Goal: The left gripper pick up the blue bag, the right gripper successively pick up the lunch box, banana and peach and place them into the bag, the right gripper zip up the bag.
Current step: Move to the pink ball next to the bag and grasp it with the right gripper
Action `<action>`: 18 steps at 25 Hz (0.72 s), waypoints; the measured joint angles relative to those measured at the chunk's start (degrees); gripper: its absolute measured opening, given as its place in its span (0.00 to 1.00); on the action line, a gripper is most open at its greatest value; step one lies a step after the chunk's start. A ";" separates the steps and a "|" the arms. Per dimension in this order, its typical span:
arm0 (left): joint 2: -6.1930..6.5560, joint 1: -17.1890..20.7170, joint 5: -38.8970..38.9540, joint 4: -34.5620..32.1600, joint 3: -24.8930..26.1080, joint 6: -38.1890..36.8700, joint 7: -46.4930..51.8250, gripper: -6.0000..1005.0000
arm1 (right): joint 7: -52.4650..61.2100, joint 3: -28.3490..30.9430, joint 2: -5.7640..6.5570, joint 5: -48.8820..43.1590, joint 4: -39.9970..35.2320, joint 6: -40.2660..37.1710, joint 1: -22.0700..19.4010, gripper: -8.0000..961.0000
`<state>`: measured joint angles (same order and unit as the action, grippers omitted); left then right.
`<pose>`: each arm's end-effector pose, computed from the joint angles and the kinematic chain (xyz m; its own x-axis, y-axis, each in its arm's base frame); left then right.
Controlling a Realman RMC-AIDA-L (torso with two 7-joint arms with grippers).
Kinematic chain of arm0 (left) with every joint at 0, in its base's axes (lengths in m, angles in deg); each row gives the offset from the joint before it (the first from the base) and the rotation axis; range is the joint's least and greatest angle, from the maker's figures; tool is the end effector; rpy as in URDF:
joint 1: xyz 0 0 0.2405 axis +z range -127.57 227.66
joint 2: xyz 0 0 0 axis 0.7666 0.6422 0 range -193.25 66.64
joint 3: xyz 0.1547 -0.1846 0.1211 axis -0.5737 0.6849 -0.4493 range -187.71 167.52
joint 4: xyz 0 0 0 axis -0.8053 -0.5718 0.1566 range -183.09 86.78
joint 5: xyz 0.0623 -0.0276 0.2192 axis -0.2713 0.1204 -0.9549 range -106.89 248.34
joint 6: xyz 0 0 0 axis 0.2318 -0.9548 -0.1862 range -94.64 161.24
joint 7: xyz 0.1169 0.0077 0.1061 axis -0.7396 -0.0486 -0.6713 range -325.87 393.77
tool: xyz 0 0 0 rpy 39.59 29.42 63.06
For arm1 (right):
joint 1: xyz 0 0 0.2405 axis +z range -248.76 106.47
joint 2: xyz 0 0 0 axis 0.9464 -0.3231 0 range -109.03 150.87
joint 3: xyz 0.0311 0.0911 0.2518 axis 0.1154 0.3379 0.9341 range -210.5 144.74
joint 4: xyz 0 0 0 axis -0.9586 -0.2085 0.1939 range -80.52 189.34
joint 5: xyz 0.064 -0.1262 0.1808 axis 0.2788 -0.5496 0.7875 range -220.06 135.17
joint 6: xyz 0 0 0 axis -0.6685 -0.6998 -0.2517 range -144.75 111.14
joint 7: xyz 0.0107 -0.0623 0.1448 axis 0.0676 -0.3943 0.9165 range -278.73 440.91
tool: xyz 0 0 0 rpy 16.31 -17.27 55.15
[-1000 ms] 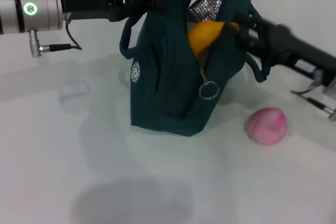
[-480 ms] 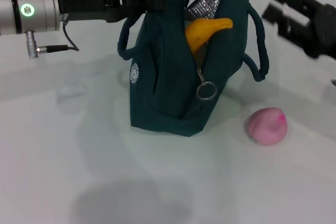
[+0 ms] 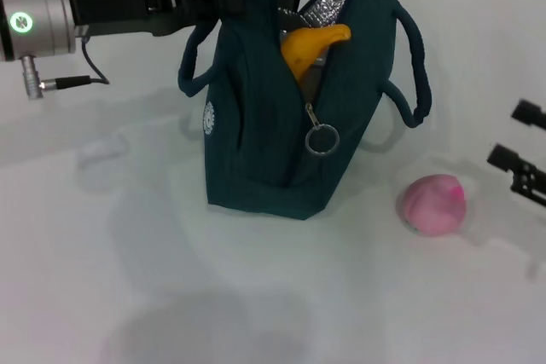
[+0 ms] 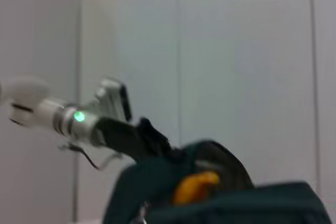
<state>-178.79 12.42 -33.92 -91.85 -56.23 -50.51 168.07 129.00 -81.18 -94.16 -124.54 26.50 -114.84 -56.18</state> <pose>-0.2092 0.4233 0.0256 0.2701 0.7918 0.5479 0.8556 -0.4584 0.2406 0.3227 0.2827 0.0179 0.6898 0.0653 -0.7210 -0.3605 -0.8327 -0.4203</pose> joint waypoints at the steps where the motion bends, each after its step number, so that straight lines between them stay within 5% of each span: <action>1: 0.01 -0.02 0.02 0.08 0.27 0.01 -0.17 0.05 | -0.93 0.00 -0.07 0.05 0.78 1.01 -0.30 0.65; 11: -0.05 -0.56 0.11 0.21 0.78 0.06 -0.68 0.05 | -2.26 -3.18 -0.15 -0.70 5.92 9.55 1.09 0.66; 14: -0.07 -0.57 0.13 0.21 0.78 0.06 -0.69 0.05 | -1.95 -5.32 -0.21 -0.87 6.28 11.09 1.75 0.83; 18: -0.09 -0.52 0.14 0.21 0.78 0.07 -0.70 0.05 | -1.06 -6.54 -0.23 -1.91 6.38 11.40 2.20 0.85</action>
<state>-178.88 11.90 -33.78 -91.65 -55.44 -50.44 167.37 127.94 -87.71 -94.39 -126.46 32.88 -103.44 -53.98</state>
